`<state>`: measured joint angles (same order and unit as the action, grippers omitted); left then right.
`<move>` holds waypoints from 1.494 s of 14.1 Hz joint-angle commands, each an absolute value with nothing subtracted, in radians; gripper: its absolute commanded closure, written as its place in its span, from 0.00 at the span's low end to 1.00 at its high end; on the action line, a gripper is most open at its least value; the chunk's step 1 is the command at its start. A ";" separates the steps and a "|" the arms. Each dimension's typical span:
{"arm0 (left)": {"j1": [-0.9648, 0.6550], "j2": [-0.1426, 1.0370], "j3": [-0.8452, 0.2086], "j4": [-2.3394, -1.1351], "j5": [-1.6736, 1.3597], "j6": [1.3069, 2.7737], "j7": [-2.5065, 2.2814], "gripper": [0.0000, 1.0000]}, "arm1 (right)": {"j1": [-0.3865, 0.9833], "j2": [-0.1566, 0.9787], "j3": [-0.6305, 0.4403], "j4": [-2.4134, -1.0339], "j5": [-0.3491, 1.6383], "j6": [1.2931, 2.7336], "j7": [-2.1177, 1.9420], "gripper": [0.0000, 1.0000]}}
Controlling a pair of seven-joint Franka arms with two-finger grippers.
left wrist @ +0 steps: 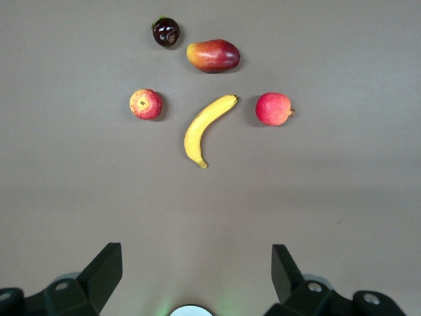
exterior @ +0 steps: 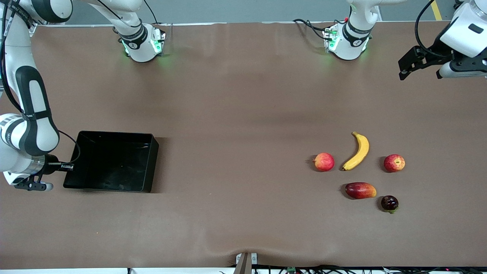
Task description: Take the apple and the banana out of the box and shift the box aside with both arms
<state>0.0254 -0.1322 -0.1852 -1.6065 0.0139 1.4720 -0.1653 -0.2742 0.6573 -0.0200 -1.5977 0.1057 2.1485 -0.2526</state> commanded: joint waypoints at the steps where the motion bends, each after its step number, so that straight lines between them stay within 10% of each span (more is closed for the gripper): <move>1: 0.043 -0.161 -0.175 -1.649 -0.009 1.493 -0.158 0.00 | -0.281 0.611 -0.002 -1.592 0.115 2.128 -0.265 0.00; 6: 0.067 -0.158 -0.175 -1.649 -0.009 1.497 -0.149 0.00 | -0.198 0.519 -0.003 -1.424 0.055 1.878 -0.247 0.00; 21: 0.101 -0.101 -0.173 -1.588 0.006 1.499 -0.155 0.00 | -0.003 0.025 -0.021 -1.483 0.038 1.477 0.029 0.00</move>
